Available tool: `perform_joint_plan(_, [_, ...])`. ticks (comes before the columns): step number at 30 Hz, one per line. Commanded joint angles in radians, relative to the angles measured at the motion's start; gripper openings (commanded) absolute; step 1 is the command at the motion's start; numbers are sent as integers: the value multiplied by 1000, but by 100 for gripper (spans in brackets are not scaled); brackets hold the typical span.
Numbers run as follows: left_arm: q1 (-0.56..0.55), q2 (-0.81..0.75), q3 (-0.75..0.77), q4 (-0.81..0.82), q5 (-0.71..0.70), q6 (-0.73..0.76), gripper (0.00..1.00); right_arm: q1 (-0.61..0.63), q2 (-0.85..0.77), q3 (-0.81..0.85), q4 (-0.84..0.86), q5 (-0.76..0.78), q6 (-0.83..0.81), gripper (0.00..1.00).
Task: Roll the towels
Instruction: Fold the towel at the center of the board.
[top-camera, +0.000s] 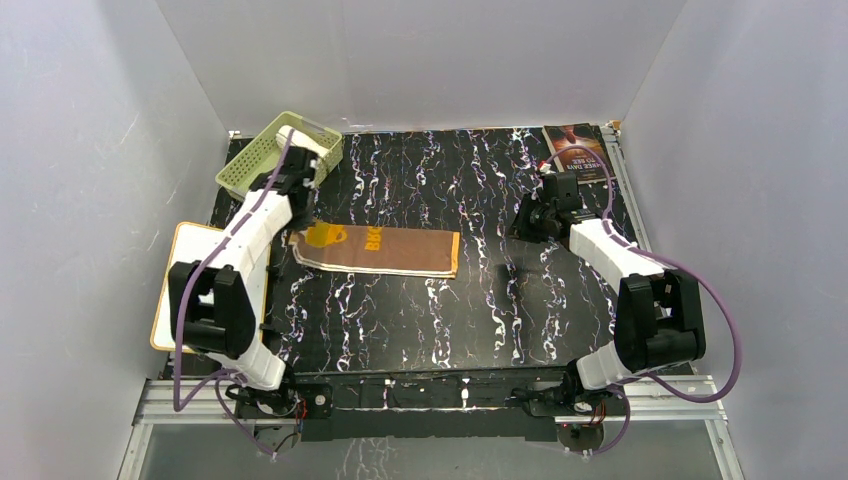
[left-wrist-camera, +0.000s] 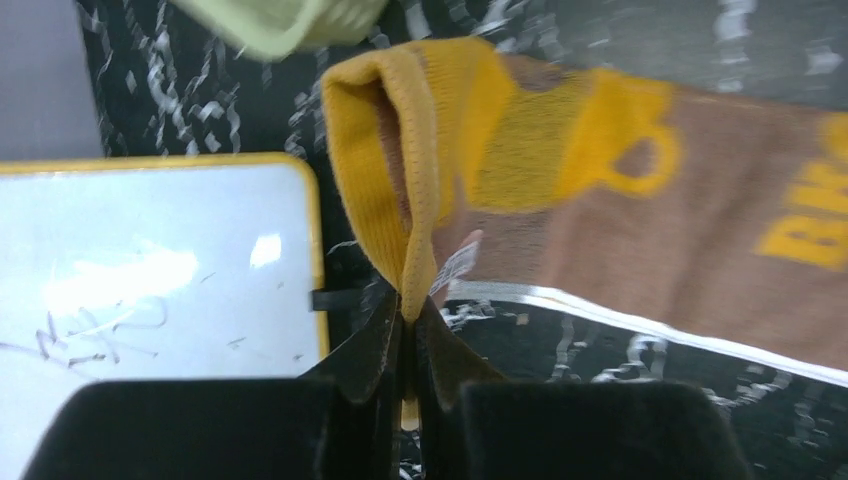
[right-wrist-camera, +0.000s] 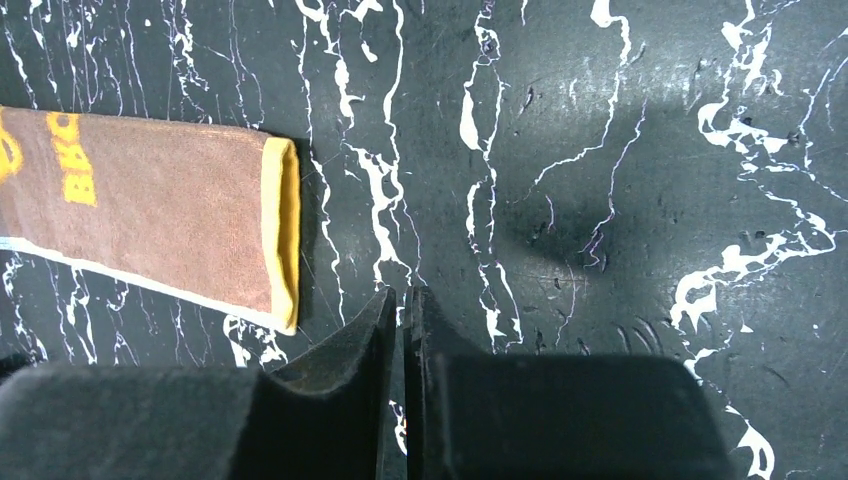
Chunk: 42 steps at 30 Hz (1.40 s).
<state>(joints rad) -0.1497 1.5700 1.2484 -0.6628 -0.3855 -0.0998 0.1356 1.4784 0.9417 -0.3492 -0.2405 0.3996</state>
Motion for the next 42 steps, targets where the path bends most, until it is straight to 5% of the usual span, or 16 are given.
perform_joint_plan(1, [-145,89,155,-154,8,-34,0,5,-7,61,-13,18,0,8])
perform_joint_plan(16, [-505,411,577,-364,277,-152,0,5,-7,54,-30,3,-9,10])
perform_joint_plan(24, [-538,467,684,-425,374,-175,0,6,2,49,-32,-6,-15,11])
perform_joint_plan(42, [-571,541,662,-314,372,-302,0,6,23,40,-40,-17,-30,14])
